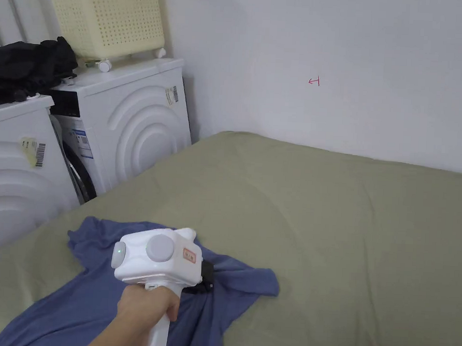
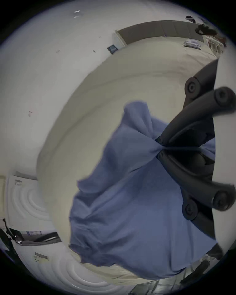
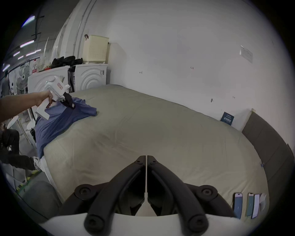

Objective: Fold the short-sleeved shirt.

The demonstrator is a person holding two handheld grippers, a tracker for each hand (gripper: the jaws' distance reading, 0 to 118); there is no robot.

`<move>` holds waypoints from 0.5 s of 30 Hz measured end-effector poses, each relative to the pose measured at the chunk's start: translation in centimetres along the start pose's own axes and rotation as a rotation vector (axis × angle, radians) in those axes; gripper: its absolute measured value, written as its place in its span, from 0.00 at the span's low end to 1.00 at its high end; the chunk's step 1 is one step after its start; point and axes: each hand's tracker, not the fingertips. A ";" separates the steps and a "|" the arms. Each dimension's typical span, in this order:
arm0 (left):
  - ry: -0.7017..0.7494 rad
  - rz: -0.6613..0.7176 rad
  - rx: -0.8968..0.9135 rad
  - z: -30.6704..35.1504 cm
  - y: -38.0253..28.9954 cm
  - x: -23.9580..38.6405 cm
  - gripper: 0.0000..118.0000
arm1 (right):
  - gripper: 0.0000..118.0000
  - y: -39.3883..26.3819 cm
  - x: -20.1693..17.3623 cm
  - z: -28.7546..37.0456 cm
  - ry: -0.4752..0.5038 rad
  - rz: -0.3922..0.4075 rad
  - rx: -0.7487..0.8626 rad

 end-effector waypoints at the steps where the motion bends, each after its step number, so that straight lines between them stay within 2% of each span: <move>1: -0.019 -0.040 -0.001 0.6 0.4 1.3 0.02 | 0.01 0.0 0.3 0.3 -0.002 -0.015 0.001; 4: -0.106 -0.149 0.031 2.0 1.4 6.0 0.02 | 0.01 0.2 1.1 1.5 -0.034 -0.036 0.019; 8: -0.270 -0.211 0.059 2.9 2.0 14.3 0.02 | 0.01 0.3 2.9 4.1 -0.098 -0.072 0.060; 11: -0.374 -0.295 0.036 2.6 0.8 23.1 0.02 | 0.01 -0.1 5.0 6.7 -0.179 -0.105 0.075; 13: -0.428 -0.374 0.006 2.4 -1.0 28.6 0.02 | 0.01 -0.6 6.8 8.8 -0.221 -0.154 0.084; 15: -0.535 -0.459 -0.032 2.3 -3.8 34.7 0.02 | 0.01 -1.3 8.6 11.2 -0.289 -0.184 0.093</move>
